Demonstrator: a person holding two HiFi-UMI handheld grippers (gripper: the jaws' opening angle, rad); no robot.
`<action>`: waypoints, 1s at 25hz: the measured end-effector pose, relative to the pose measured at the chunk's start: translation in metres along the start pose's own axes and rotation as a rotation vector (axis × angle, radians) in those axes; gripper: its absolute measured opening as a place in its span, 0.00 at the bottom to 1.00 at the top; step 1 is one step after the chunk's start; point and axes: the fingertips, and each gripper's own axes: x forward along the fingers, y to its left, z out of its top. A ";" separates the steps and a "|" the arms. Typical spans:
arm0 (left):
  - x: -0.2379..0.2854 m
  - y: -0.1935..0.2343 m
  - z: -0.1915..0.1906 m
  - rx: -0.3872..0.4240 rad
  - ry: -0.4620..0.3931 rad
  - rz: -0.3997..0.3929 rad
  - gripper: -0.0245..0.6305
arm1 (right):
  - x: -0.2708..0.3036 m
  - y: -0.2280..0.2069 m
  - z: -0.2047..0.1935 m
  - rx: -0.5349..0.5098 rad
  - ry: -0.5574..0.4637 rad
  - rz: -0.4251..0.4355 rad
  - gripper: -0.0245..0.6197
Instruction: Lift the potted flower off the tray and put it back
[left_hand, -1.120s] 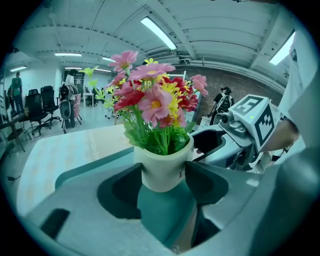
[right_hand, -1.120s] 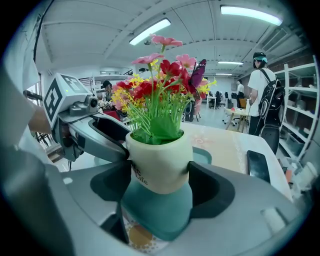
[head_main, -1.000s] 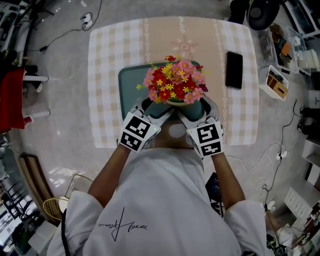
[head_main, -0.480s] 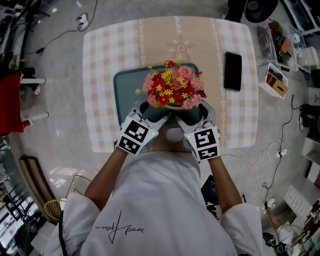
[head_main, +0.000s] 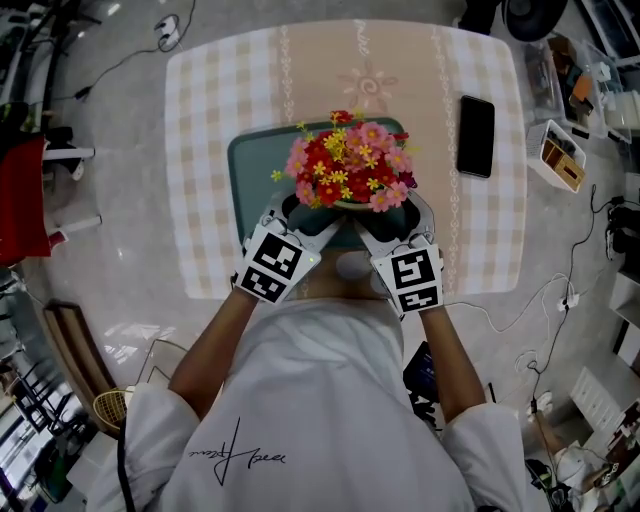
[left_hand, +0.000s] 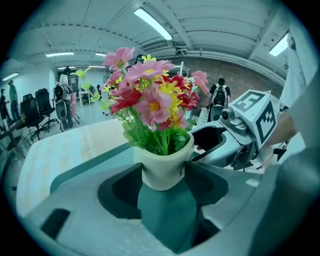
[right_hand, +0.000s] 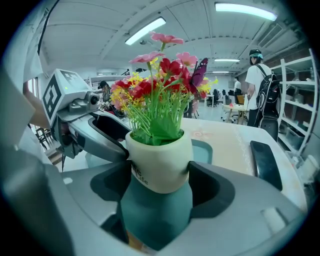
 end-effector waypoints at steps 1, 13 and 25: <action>0.001 0.000 -0.001 0.001 0.002 0.001 0.44 | 0.000 0.000 -0.001 -0.002 0.001 0.000 0.61; 0.007 -0.001 -0.002 0.009 0.012 0.010 0.44 | 0.003 -0.007 -0.006 -0.021 0.003 0.014 0.60; 0.009 -0.003 -0.004 0.014 0.028 0.010 0.42 | 0.006 -0.009 -0.012 -0.031 0.026 0.033 0.60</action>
